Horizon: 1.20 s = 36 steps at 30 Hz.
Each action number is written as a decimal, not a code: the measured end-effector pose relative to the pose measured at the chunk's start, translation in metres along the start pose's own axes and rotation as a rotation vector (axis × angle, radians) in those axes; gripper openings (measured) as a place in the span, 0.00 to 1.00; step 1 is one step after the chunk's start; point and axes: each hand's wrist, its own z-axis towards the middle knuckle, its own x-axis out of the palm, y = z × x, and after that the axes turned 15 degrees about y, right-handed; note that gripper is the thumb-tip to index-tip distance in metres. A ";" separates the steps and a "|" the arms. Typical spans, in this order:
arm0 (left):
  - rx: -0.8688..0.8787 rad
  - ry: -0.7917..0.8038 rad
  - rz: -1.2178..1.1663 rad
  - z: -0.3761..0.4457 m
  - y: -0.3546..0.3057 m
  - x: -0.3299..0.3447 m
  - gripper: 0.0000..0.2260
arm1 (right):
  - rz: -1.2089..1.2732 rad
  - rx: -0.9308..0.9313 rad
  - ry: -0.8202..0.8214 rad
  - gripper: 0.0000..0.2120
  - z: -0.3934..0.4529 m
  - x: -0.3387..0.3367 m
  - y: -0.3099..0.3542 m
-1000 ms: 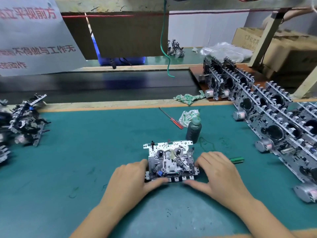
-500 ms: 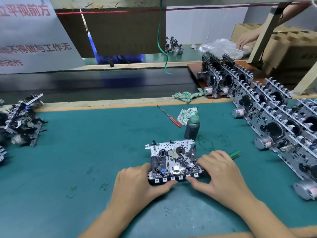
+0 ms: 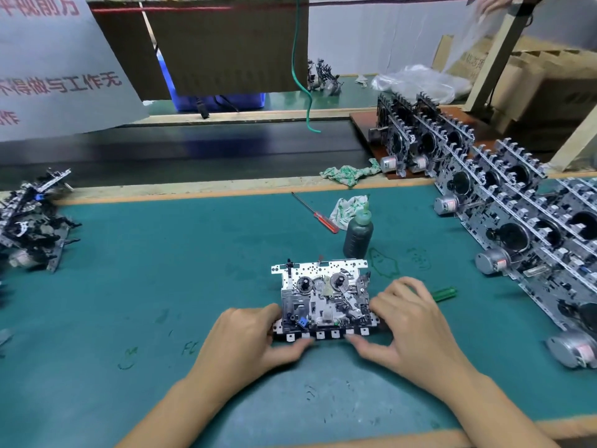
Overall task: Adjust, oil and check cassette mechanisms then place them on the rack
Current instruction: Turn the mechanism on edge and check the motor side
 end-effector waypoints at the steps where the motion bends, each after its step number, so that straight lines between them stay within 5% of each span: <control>1: -0.011 -0.013 0.011 0.001 -0.001 0.001 0.22 | 0.021 -0.006 0.015 0.23 0.000 0.000 -0.001; 9: 0.005 -0.034 0.034 0.000 -0.003 0.001 0.25 | 0.000 -0.020 -0.009 0.23 0.000 0.002 -0.002; 15: -0.192 -0.091 0.046 0.005 -0.016 0.008 0.25 | 0.067 -0.044 0.017 0.23 -0.002 0.002 -0.002; 23: 0.011 -0.011 -0.005 -0.003 -0.001 0.003 0.24 | 0.005 -0.004 -0.030 0.21 -0.003 0.002 0.001; 36: -0.116 -0.070 0.014 -0.001 -0.014 0.005 0.26 | 0.049 -0.012 -0.001 0.23 -0.003 0.000 0.002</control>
